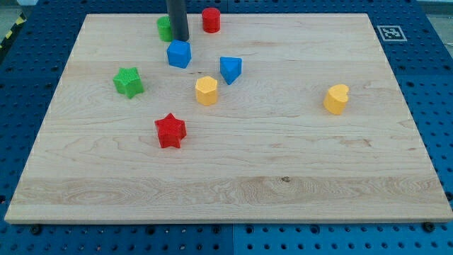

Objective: Move the green circle towards the top left

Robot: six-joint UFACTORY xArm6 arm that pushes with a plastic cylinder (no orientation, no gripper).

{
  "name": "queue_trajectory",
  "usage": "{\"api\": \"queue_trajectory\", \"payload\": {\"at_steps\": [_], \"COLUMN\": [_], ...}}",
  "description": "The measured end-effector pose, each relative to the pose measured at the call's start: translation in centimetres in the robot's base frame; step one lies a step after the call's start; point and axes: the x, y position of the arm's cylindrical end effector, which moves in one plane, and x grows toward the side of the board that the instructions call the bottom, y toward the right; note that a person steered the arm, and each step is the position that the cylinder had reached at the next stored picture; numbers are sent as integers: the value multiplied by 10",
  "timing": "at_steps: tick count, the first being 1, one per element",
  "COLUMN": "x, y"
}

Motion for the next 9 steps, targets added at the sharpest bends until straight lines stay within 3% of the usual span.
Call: {"api": "queue_trajectory", "payload": {"at_steps": [2, 4, 6, 7, 9], "x": [-7, -27, -42, -63, -60], "y": [-3, -55, -28, -40, -66]}}
